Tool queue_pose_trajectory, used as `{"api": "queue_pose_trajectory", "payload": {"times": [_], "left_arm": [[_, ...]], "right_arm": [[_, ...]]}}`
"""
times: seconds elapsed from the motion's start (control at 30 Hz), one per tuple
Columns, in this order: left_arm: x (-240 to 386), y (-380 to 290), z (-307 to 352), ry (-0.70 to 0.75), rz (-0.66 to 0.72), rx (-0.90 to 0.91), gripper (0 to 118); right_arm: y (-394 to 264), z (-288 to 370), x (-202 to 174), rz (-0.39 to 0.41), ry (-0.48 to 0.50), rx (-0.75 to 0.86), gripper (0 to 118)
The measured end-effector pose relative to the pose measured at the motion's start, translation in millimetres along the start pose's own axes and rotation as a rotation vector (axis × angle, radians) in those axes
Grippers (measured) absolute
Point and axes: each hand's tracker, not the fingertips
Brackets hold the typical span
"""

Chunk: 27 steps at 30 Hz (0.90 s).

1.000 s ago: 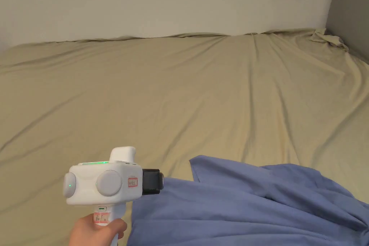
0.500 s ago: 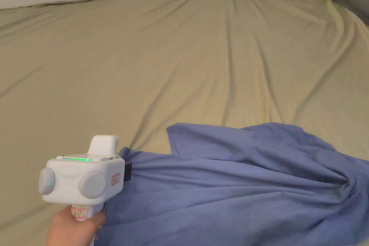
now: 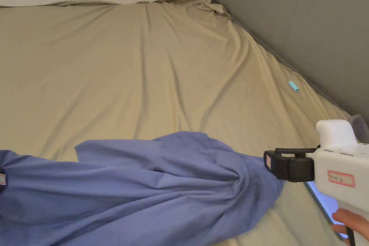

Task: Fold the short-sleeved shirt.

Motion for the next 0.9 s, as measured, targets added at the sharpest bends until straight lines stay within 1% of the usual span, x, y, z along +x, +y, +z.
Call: {"api": "queue_pose_trajectory", "payload": {"times": [0.03, 0.13, 0.17, 0.2, 0.23, 0.27, 0.3, 0.33, 0.37, 0.4, 0.43, 0.47, 0.5, 0.53, 0.57, 0.63, 0.7, 0.73, 0.8, 0.83, 0.9], "left_arm": [[-2.7, -1.1, -0.4, -0.011, 0.017, -0.011, 3], [0.3, -2.9, -8.2, -0.001, 0.03, -0.022, 3], [0.1, -4.2, -10.9, 0.0, 0.034, -0.027, 3], [4.2, -2.8, -16.6, 0.0, 0.039, -0.032, 3], [4.4, -3.5, -20.3, -0.001, 0.045, -0.04, 3], [5.3, -4.2, -24.1, -0.001, 0.046, -0.047, 3], [5.8, -5.0, -26.8, 0.0, 0.047, -0.051, 3], [8.8, -4.7, -32.2, -0.001, 0.05, -0.057, 3], [9.1, -5.4, -34.4, -0.004, 0.052, -0.062, 3], [9.5, -6.1, -35.7, -0.006, 0.056, -0.062, 3], [9.4, -6.8, -36.9, -0.009, 0.061, -0.061, 3], [10.8, -6.5, -38.6, -0.012, 0.065, -0.062, 3], [10.7, -6.3, -38.3, -0.012, 0.073, -0.063, 3], [10.1, -5.9, -36.8, -0.015, 0.083, -0.059, 3], [8.7, -4.7, -33.4, -0.025, 0.1, -0.054, 3], [7.1, -2.1, -23.4, -0.042, 0.12, -0.031, 3], [3.6, 5.0, -7.5, -0.059, 0.138, 0.011, 3], [0.2, 10.4, 2.3, -0.066, 0.155, 0.032, 3], [-5.6, 25.0, 26.2, -0.113, 0.207, 0.094, 3], [-8.4, 35.7, 40.9, -0.155, 0.214, 0.113, 3], [-9.5, 56.6, 73.9, -0.166, 0.198, 0.208, 3]], "right_arm": [[0.5, -20.2, 11.0, -0.023, -0.005, -0.044, 118], [-5.4, -68.4, 29.0, -0.092, -0.014, -0.153, 118], [-6.8, -85.4, 33.4, -0.105, -0.006, -0.175, 118], [-9.3, -98.8, 36.3, -0.114, -0.023, -0.203, 118], [-12.3, -112.7, 37.4, -0.105, -0.055, -0.245, 114], [-15.3, -125.0, 37.9, -0.083, -0.066, -0.276, 103], [-17.3, -131.9, 36.8, -0.071, -0.075, -0.315, 75], [-20.3, -132.6, 36.2, -0.085, -0.039, -0.299, 69], [-17.1, -122.5, 34.3, -0.076, -0.052, -0.232, 64], [-14.0, -120.3, 33.4, -0.059, -0.014, -0.263, 33], [-12.1, -117.4, 28.2, -0.074, 0.059, -0.268, 11], [-13.3, -115.5, 20.7, -0.069, 0.005, -0.259, 10], [-13.1, -115.1, 15.2, 0.012, -0.039, -0.258, 10], [-13.6, -113.7, 8.8, 0.063, -0.049, -0.25, 10], [-11.8, -108.7, 0.6, 0.08, -0.054, -0.235, 10], [-8.0, -90.7, -6.0, 0.08, -0.031, -0.17, 10], [2.5, -63.0, -10.8, 0.044, 0.013, -0.087, 10], [9.3, -46.0, -14.2, 0.036, 0.043, -0.036, 10], [25.4, -9.0, -22.6, 0.03, 0.066, 0.08, 10], [37.2, 12.6, -25.6, 0.015, 0.095, 0.14, 10], [55.9, 54.9, -35.1, 0.003, 0.146, 0.262, 10]]}}
